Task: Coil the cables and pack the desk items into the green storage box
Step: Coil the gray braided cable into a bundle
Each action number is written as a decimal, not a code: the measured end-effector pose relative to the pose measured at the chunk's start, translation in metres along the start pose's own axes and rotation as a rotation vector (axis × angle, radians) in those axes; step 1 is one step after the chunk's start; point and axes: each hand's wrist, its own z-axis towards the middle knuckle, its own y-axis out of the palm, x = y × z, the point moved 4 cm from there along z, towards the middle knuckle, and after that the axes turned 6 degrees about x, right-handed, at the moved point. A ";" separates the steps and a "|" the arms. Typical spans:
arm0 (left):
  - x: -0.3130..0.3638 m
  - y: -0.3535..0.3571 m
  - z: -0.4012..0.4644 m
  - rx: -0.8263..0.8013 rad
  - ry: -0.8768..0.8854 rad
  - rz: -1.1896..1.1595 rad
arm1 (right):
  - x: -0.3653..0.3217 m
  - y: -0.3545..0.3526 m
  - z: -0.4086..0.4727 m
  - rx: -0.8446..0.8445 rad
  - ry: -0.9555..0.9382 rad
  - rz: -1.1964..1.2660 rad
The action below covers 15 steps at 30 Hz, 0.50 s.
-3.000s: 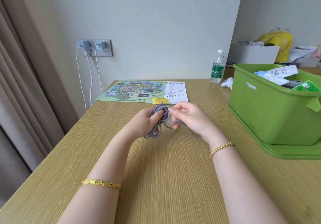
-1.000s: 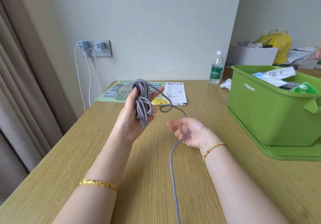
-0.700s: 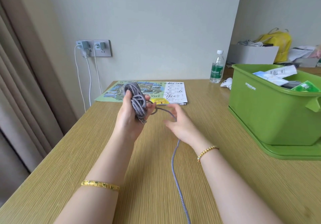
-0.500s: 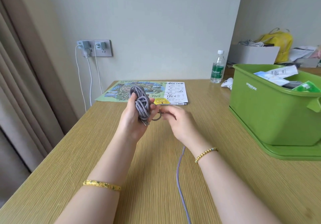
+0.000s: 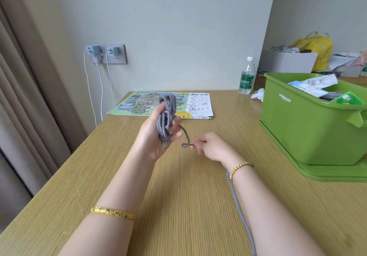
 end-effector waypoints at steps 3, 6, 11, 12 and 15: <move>0.006 -0.013 0.006 0.219 0.160 -0.142 | -0.010 0.006 -0.001 0.026 -0.107 -0.051; 0.006 -0.017 0.010 0.308 0.208 -0.138 | -0.030 0.009 -0.008 -0.001 -0.289 0.077; 0.006 -0.022 0.012 0.351 0.174 -0.042 | -0.035 0.013 -0.013 -0.122 -0.230 0.394; 0.006 -0.023 0.012 0.345 0.153 -0.011 | -0.034 0.014 -0.014 -0.142 -0.216 0.455; 0.006 -0.026 0.013 0.342 0.122 0.102 | -0.033 0.016 -0.013 -0.146 -0.197 0.515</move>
